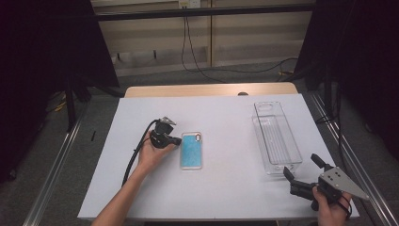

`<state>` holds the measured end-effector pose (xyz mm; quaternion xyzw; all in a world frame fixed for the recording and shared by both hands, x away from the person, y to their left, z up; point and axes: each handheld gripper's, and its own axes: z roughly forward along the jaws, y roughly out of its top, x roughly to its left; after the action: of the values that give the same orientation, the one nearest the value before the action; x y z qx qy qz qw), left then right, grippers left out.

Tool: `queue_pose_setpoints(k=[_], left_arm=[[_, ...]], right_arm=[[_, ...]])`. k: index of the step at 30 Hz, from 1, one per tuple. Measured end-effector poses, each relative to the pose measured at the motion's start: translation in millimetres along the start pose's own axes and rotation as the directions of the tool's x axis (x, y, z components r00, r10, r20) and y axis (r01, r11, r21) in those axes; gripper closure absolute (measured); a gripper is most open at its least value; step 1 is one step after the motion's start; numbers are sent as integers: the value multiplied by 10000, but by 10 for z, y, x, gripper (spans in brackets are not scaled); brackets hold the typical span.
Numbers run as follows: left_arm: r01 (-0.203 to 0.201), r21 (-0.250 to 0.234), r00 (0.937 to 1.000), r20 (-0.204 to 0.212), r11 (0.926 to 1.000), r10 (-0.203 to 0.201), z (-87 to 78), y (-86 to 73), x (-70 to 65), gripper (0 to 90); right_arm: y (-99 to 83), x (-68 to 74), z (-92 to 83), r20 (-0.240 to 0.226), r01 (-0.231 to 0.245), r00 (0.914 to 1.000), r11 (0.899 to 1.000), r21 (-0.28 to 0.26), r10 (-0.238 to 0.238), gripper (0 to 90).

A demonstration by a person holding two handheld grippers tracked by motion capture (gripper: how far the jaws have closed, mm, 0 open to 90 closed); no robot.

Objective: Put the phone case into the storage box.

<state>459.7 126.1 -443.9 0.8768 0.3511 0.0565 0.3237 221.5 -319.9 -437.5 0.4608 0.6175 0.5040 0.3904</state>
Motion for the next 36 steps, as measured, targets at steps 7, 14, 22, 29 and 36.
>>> queue_pose_setpoints(k=[7,14,22,29,36], left_arm=[[82,15,10000,17,10000,-82,39,47,5,900],[206,-5,9997,145,9998,-206,57,68,17,900],[207,-139,9998,85,9997,-205,103,106,-17,900],[67,-91,9995,319,9999,-64,133,127,-67,900],[73,-165,9992,383,9998,-66,137,121,-60,900]], right_arm=[[-2,-3,2,-18,-7,10000,10000,4,7,0],[2,-6,-4,27,-13,10000,10000,-76,13,0],[2,-7,-5,21,-6,10000,10000,-78,6,0],[1,-10,-7,25,-13,10000,10000,-48,13,0],[1,-6,-9,-3,2,10000,10000,-66,-2,0]])
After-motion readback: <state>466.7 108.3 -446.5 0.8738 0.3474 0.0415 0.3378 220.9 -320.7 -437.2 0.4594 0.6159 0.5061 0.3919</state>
